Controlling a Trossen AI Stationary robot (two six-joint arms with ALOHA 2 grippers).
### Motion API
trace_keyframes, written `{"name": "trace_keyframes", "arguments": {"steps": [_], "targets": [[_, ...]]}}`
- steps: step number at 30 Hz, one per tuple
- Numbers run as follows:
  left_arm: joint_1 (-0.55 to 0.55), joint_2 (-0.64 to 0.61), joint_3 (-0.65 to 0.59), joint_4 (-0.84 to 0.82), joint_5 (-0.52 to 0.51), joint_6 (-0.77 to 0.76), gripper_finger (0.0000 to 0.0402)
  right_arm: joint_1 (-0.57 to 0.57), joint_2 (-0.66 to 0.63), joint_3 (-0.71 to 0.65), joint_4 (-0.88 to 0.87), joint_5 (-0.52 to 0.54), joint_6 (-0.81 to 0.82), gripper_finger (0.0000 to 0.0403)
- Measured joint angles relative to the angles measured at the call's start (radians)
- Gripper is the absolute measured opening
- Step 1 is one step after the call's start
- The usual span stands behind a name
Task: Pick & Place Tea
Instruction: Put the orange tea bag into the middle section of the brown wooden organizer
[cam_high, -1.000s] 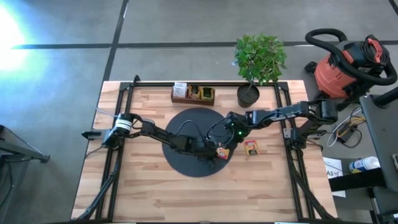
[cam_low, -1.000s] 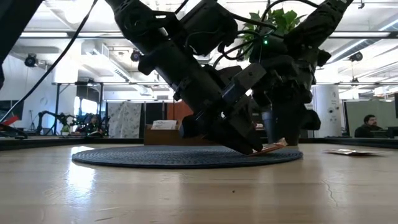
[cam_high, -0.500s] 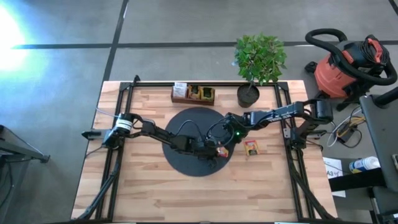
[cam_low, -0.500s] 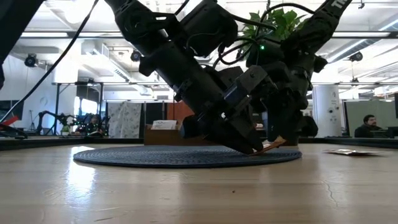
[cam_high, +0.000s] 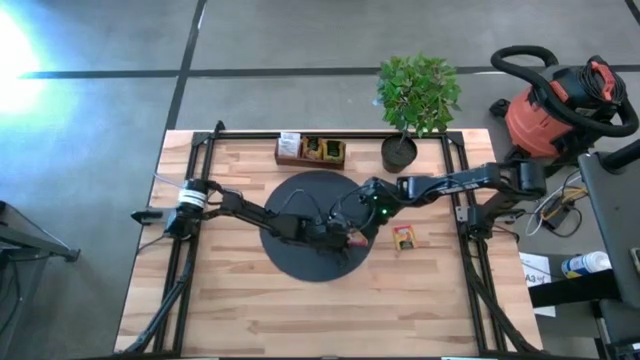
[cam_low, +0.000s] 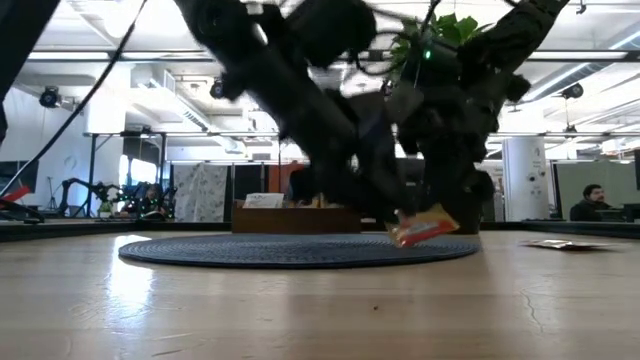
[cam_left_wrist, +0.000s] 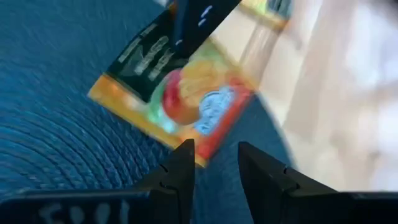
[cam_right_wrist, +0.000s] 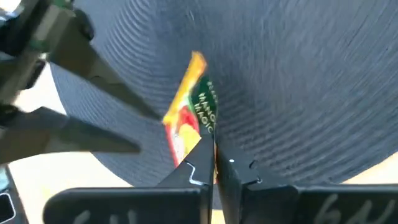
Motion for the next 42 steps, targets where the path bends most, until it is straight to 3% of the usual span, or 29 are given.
{"name": "trace_keyframes", "arguments": {"steps": [6, 12, 17, 24, 33, 42], "targets": [[-0.013, -0.160, 0.001, -0.178, -0.133, -0.067, 0.0117, 0.000, -0.114, 0.005, 0.003, 0.090, -0.136, 0.0008], [-0.070, -0.384, 0.002, -0.441, -0.464, -0.181, 0.0117, -0.002, -0.164, 0.079, 0.003, 0.143, -0.329, 0.0008], [-0.103, -0.565, -0.044, -0.597, -0.670, -0.332, 0.0117, -0.026, -0.090, 0.216, -0.001, 0.157, -0.440, 0.0008], [-0.105, -0.779, -0.160, -0.664, -0.750, -0.424, 0.0117, -0.120, 0.114, 0.454, -0.019, 0.155, -0.526, 0.0008], [-0.105, -1.047, -0.301, -0.690, -0.835, -0.411, 0.0117, -0.226, 0.360, 0.762, -0.120, 0.161, -0.625, 0.0008], [-0.103, -1.186, -0.405, -0.689, -0.896, -0.328, 0.0117, -0.307, 0.516, 0.917, -0.136, 0.220, -0.645, 0.0008]]}}
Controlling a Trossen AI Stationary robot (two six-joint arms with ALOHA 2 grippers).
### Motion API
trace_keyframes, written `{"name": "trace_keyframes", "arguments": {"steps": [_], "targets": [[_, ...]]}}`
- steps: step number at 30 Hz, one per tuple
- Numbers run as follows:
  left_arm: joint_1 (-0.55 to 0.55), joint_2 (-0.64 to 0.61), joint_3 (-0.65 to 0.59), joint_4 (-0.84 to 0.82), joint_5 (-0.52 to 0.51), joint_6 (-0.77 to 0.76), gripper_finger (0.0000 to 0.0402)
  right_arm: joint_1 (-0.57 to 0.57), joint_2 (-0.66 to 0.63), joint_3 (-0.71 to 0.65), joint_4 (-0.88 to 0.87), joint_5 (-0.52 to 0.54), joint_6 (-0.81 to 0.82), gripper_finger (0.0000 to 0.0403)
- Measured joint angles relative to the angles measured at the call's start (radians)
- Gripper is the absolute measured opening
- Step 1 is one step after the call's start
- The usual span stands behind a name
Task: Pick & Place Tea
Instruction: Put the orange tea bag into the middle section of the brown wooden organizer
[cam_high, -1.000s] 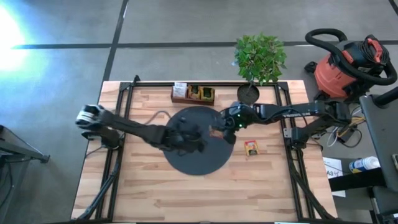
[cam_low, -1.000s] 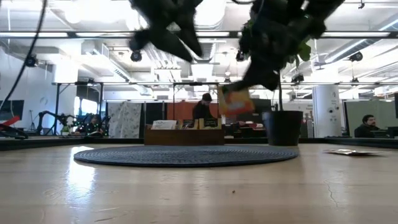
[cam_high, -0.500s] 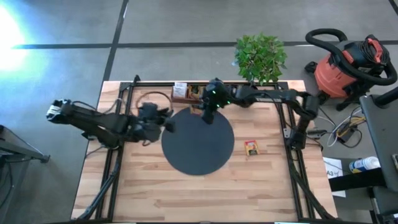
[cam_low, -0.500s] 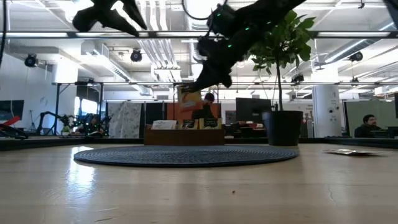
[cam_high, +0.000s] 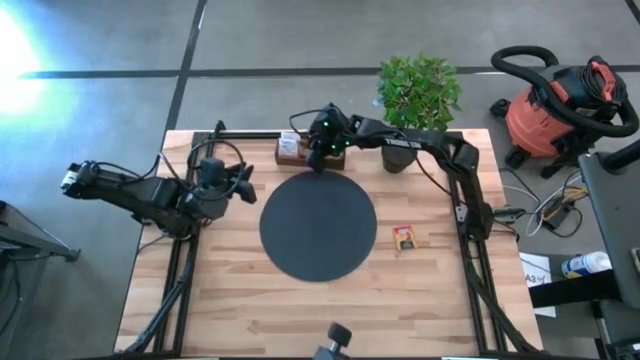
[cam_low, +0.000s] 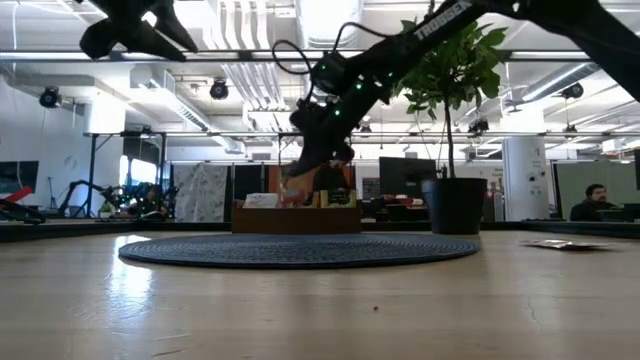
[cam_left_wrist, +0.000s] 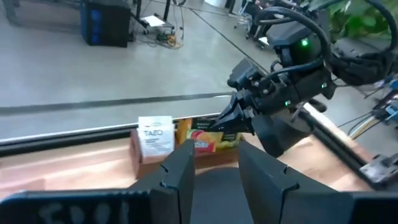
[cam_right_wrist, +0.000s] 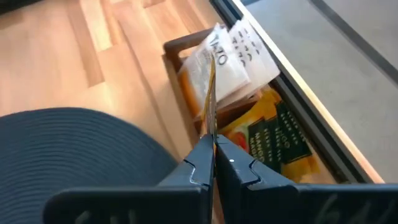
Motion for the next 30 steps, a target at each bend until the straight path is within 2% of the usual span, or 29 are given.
{"name": "trace_keyframes", "arguments": {"steps": [7, 15, 20, 30], "targets": [[0.000, -0.022, -0.041, 0.000, -0.027, 0.001, 0.0117, -0.023, 0.066, 0.046, 0.000, 0.019, -0.045, 0.0008], [0.000, -0.020, -0.051, 0.006, -0.090, -0.041, 0.0117, -0.026, 0.064, 0.045, -0.060, 0.022, -0.134, 0.0008], [0.003, -0.019, -0.051, 0.007, -0.144, -0.024, 0.0117, -0.036, 0.068, 0.039, -0.052, -0.019, -0.137, 0.0008], [0.005, -0.019, -0.050, 0.016, -0.145, -0.029, 0.0117, -0.054, 0.068, 0.009, -0.045, -0.022, -0.155, 0.0008]]}}
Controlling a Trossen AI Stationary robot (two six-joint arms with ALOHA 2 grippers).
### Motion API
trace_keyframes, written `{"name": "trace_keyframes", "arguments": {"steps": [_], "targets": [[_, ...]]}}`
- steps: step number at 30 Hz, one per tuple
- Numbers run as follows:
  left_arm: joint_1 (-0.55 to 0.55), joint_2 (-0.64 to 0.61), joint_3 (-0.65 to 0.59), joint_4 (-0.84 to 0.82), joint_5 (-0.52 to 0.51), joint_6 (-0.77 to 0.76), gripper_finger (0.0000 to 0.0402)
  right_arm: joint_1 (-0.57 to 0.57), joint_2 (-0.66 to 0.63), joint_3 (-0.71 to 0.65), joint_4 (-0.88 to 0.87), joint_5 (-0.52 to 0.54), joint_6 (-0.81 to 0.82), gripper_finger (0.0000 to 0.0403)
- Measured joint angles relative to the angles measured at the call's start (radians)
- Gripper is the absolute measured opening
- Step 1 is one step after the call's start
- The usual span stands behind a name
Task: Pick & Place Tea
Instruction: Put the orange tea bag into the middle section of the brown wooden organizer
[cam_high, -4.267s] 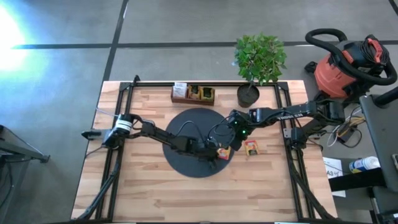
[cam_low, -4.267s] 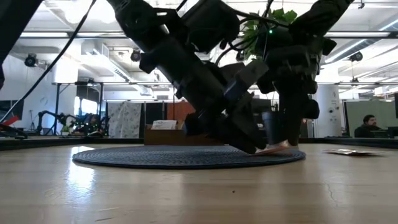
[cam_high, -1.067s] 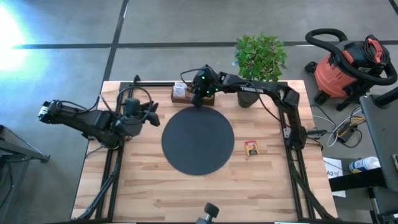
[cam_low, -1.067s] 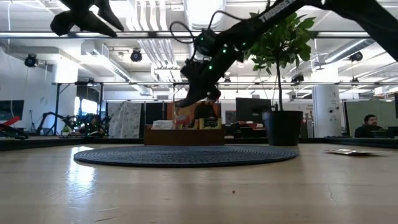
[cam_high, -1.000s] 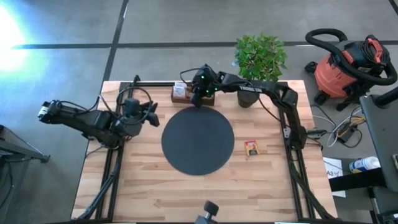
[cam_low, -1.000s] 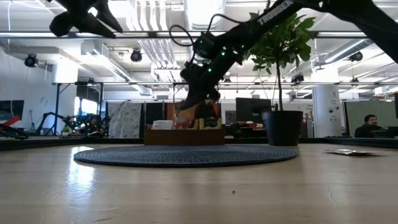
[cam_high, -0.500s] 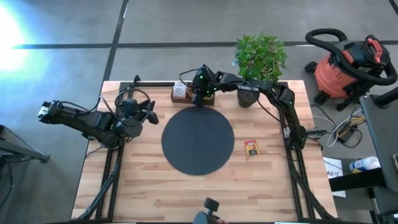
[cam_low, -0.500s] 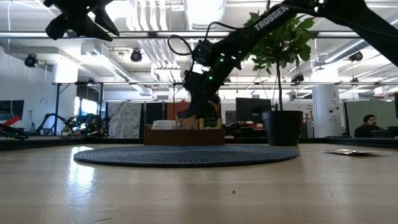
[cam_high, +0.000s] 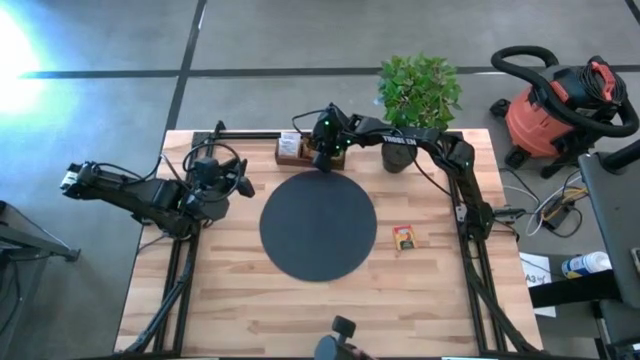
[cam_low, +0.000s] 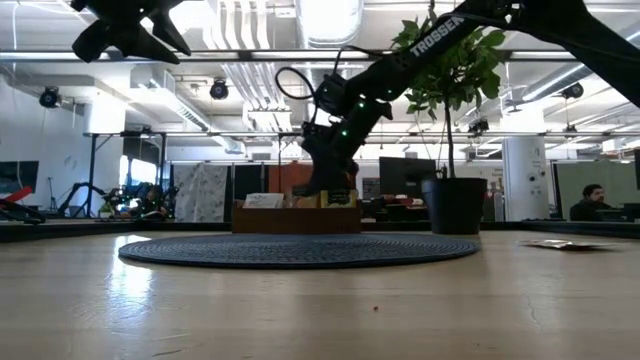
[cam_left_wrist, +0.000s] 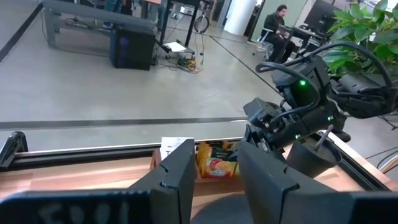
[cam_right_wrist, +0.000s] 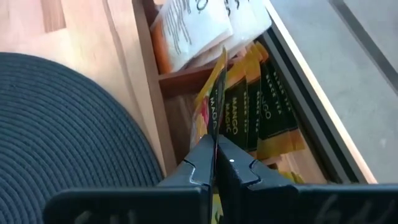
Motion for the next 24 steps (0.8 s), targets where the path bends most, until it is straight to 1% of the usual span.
{"name": "trace_keyframes", "arguments": {"steps": [4, 7, 12, 15, 18, 21, 24], "targets": [[0.000, 0.000, 0.000, 0.001, 0.000, -0.011, 0.0117, 0.001, 0.000, -0.007, -0.003, 0.000, 0.000, 0.0009], [0.000, 0.000, 0.000, 0.002, 0.000, -0.012, 0.0117, 0.004, 0.000, -0.007, -0.003, 0.000, 0.000, 0.0018], [0.000, 0.000, 0.001, 0.011, 0.000, -0.012, 0.0117, 0.006, 0.000, -0.009, -0.005, 0.001, 0.000, 0.0055], [0.000, 0.000, 0.001, 0.016, 0.000, -0.013, 0.0117, 0.007, 0.000, -0.009, -0.006, 0.017, 0.001, 0.0082], [0.000, 0.000, 0.001, 0.017, 0.001, -0.013, 0.0117, 0.008, -0.008, -0.009, -0.008, 0.057, 0.002, 0.0104], [0.000, 0.000, 0.001, 0.017, 0.001, -0.013, 0.0117, 0.011, -0.043, -0.005, -0.005, 0.066, -0.004, 0.0116], [0.000, 0.001, 0.001, 0.017, 0.001, -0.013, 0.0117, 0.025, -0.090, 0.006, 0.004, 0.062, -0.046, 0.0118]]}}
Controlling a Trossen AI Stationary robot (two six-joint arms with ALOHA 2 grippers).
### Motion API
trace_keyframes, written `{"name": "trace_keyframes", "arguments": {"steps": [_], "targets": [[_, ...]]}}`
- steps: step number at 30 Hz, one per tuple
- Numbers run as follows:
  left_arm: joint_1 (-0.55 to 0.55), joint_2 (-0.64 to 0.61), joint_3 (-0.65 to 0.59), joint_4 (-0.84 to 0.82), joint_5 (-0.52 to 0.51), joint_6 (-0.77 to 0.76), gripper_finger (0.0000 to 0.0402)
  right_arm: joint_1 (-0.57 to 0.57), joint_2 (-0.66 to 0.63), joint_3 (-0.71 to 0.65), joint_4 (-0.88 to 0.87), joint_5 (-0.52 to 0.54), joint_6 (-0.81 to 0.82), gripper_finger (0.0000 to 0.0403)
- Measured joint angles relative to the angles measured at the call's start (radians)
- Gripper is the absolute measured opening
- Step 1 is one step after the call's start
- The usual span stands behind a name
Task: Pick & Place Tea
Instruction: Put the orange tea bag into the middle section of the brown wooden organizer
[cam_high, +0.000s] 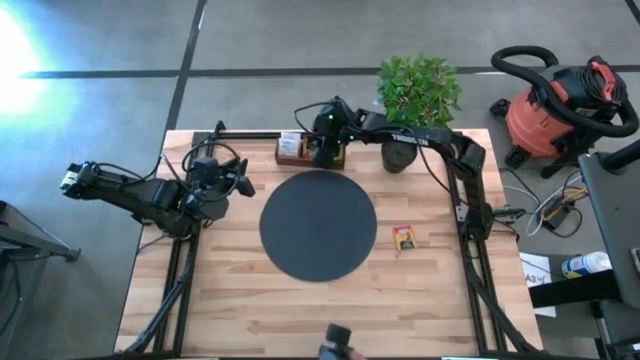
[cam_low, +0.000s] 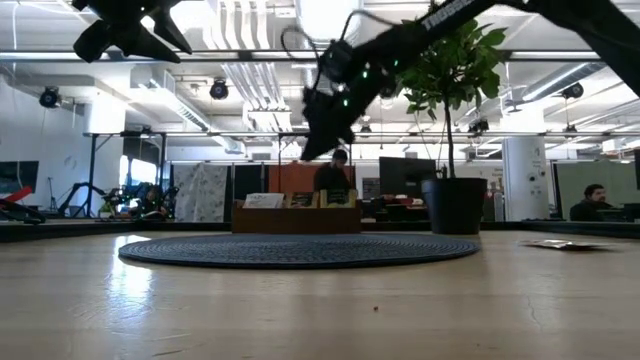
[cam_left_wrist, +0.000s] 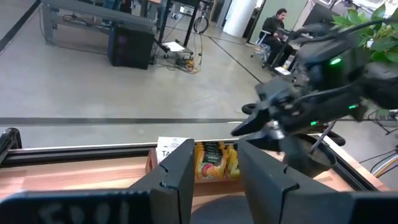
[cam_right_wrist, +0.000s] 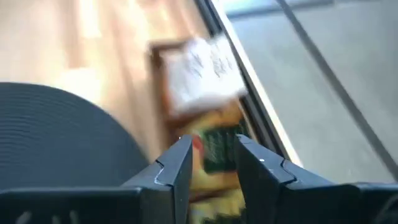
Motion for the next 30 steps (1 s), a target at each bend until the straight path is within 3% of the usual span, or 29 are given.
{"name": "trace_keyframes", "arguments": {"steps": [2, 5, 9, 14, 20, 26, 30], "targets": [[0.000, 0.000, 0.000, 0.000, 0.000, 0.005, 0.0117, 0.019, -0.031, 0.002, -0.002, -0.043, -0.030, 0.0118], [0.000, 0.001, -0.001, 0.000, 0.000, 0.024, 0.0117, 0.060, -0.078, 0.001, -0.041, -0.191, -0.035, 0.0119], [0.000, 0.005, -0.020, 0.000, 0.000, 0.025, 0.0117, 0.137, -0.125, -0.003, -0.239, -0.311, -0.033, 0.0116], [0.001, 0.016, -0.053, 0.019, 0.006, 0.021, 0.0117, 0.217, -0.142, -0.095, -0.498, -0.315, -0.021, 0.0109], [0.002, 0.019, -0.118, 0.108, 0.094, 0.051, 0.0117, 0.262, -0.262, -0.355, -0.527, -0.310, 0.142, 0.0107], [0.001, 0.020, -0.188, 0.296, 0.149, 0.120, 0.0117, 0.315, -0.496, -0.652, -0.505, -0.216, 0.424, 0.0107], [0.002, 0.022, -0.213, 0.396, 0.181, 0.200, 0.0117, 0.337, -0.672, -0.843, -0.478, -0.177, 0.751, 0.0107]]}}
